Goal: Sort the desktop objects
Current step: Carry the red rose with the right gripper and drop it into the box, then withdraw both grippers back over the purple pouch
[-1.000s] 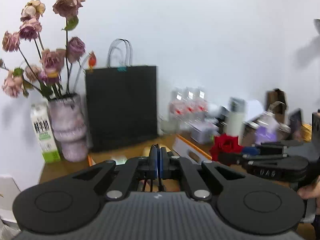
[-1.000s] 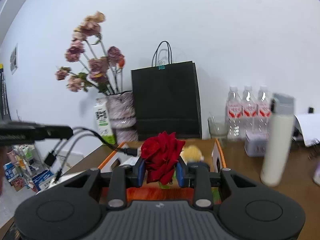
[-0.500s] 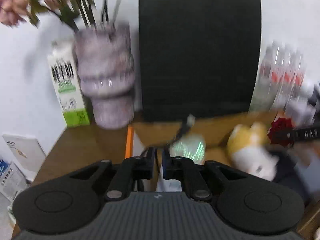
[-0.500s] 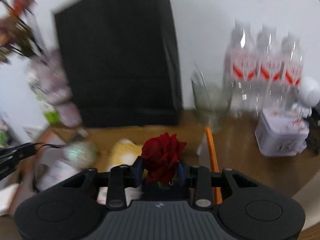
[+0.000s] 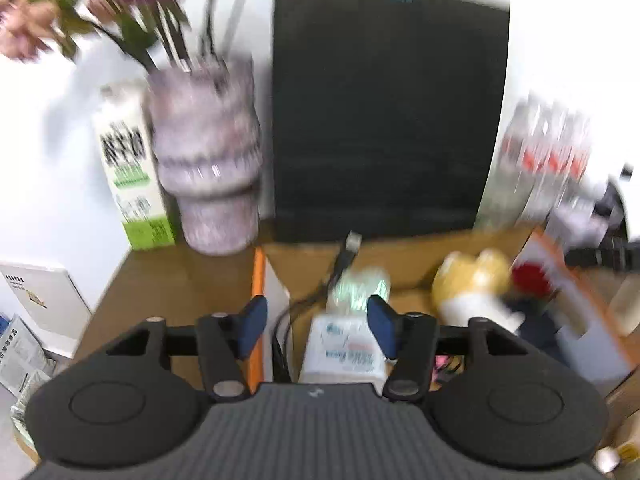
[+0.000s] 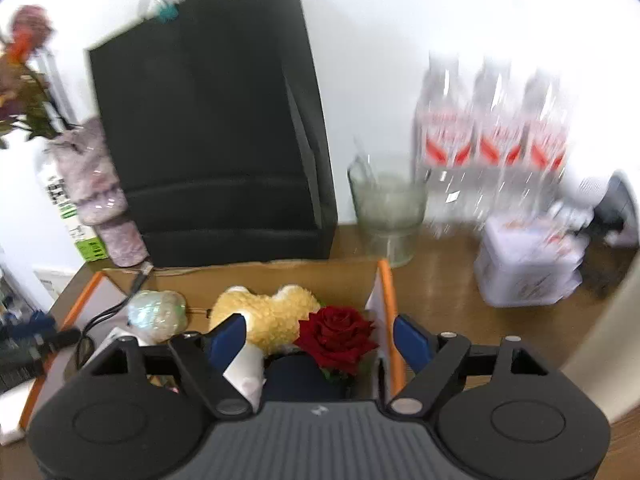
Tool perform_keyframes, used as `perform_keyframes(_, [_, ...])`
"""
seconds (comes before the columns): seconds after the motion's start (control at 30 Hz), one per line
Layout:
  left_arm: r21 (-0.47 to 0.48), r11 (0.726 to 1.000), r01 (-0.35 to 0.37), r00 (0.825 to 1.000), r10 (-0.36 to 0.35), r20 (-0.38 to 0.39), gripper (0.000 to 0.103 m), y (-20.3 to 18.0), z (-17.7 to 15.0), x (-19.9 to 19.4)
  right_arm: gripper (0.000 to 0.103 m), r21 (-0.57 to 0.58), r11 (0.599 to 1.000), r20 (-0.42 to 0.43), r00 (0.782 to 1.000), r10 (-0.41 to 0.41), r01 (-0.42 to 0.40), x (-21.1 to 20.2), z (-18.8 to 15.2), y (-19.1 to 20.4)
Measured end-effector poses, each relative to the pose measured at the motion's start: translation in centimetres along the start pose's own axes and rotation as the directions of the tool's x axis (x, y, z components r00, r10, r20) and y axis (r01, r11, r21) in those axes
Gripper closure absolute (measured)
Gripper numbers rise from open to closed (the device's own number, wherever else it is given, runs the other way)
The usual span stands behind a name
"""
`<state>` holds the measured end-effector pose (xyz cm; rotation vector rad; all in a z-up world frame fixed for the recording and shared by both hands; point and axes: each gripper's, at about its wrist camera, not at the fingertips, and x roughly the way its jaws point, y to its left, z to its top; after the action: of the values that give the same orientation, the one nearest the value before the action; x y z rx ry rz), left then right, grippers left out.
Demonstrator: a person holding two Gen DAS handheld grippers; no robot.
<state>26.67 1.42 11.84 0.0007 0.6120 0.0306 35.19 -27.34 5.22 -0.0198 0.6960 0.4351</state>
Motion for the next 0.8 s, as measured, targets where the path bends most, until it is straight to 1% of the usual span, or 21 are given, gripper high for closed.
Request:
perform_keyframes(0.03, [-0.008,1.000,0.003,1.000,-0.003,0.011,0.042,0.1,0.6,-1.1,0.020,-0.018,1.000,0.011,1.000,-0.005,0.005,-1.5,0.0,0.3])
perform_keyframes(0.07, [-0.015,1.000,-0.001,1.000,0.002,0.020,0.038,0.2,1.1,-2.3,0.020,-0.033,0.999,0.019,1.000,-0.007,0.008,-2.7,0.0,0.5])
perform_keyframes(0.13, [-0.024,0.999,-0.032,0.999,0.033,0.029,0.032,0.1,1.4,-4.7,0.018,-0.057,0.998,0.043,0.999,-0.007,0.010,-5.7,-0.7,0.8])
perform_keyframes(0.2, [-0.014,0.999,-0.047,0.998,0.048,0.036,0.027,-0.2,0.6,-7.2,0.017,-0.072,0.997,0.067,0.998,-0.007,0.012,-8.6,-2.3,1.3])
perform_keyframes(0.23, [-0.006,0.999,-0.044,0.998,0.044,0.049,0.026,-0.4,-0.4,-8.7,0.015,-0.081,0.997,0.077,0.997,-0.002,0.009,-9.8,-3.3,1.6])
perform_keyframes(0.27, [-0.001,0.999,-0.034,0.997,0.034,0.064,0.022,-0.5,-1.5,-10.0,0.014,-0.090,0.996,0.086,0.996,0.003,0.005,-11.0,-4.7,1.9])
perform_keyframes(0.4, [0.011,0.999,0.037,0.993,-0.038,0.113,0.010,-1.8,-8.3,-15.6,0.014,-0.096,0.995,0.110,0.994,0.007,0.004,-14.7,-11.8,3.4])
perform_keyframes(0.43, [0.006,0.999,0.050,0.991,-0.050,0.121,0.009,-2.2,-10.5,-16.9,0.014,-0.098,0.995,0.112,0.994,0.007,0.004,-15.4,-13.6,3.8])
perform_keyframes(0.5, [0.014,0.998,0.068,0.991,-0.070,0.114,0.006,-3.2,-14.9,-18.9,0.014,-0.086,0.996,0.121,0.993,0.007,0.003,-16.6,-17.7,4.6])
perform_keyframes(0.53, [0.013,0.997,0.071,0.993,-0.072,0.098,0.004,-3.6,-16.7,-19.5,0.014,-0.085,0.996,0.124,0.992,0.017,-0.007,-17.1,-19.5,5.0])
perform_keyframes(0.63, [0.020,0.996,0.084,0.996,-0.084,0.036,0.003,-4.7,-22.7,-21.3,0.014,-0.037,0.999,0.094,0.995,0.021,-0.018,-18.0,-24.5,6.1])
perform_keyframes(0.67, [0.024,0.997,0.076,0.997,-0.076,0.010,0.003,-5.1,-24.2,-21.8,0.014,-0.035,0.999,0.084,0.996,0.030,-0.027,-18.2,-25.8,6.5])
perform_keyframes(0.73, [0.049,0.997,0.056,0.998,-0.056,0.007,0.003,-5.4,-26.2,-22.8,0.014,-0.083,0.996,0.090,0.996,0.019,-0.011,-19.0,-27.9,7.3])
perform_keyframes(0.8, [0.062,0.998,0.030,0.999,-0.031,0.027,0.000,-5.4,-27.4,-23.6,0.013,-0.121,0.992,0.100,0.994,-0.035,0.047,-19.9,-29.5,7.5])
